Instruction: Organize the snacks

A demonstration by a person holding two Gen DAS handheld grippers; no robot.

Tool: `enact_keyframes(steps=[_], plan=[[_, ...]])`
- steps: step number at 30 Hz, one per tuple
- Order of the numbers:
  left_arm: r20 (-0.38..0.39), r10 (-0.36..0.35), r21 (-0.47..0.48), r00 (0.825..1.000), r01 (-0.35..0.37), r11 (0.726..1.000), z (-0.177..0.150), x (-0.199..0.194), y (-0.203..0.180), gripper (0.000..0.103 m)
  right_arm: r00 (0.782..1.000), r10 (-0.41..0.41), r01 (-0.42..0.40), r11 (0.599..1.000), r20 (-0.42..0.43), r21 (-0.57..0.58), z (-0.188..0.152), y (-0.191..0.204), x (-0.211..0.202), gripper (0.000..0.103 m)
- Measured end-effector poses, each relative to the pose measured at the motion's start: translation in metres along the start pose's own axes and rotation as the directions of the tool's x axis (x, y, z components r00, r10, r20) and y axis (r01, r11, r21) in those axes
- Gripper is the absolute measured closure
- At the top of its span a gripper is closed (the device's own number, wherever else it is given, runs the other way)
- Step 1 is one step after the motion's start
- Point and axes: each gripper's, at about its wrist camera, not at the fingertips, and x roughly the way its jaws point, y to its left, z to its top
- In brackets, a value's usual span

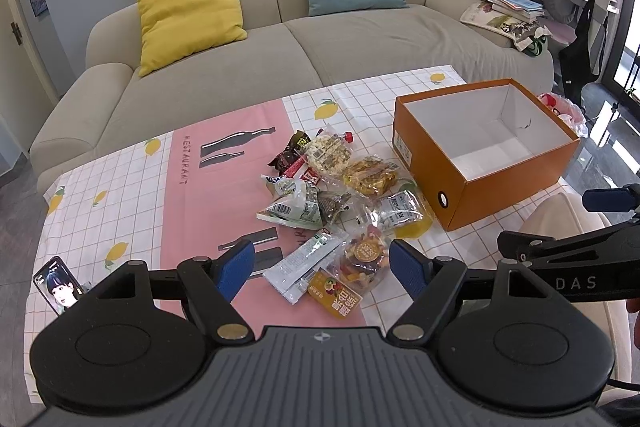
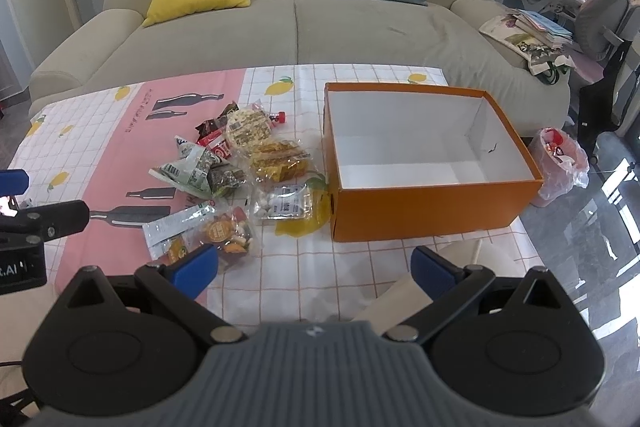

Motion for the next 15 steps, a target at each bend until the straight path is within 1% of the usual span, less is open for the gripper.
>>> enact_keyframes(steps=[15], plan=[[-0.001, 0.000, -0.002, 1.000, 0.000, 1.000, 0.0006, -0.0002, 0.0014, 0.013, 1.000, -0.005, 0.005, 1.000, 0.006, -0.005, 0.0003, 0.0006, -0.0008, 0.003]])
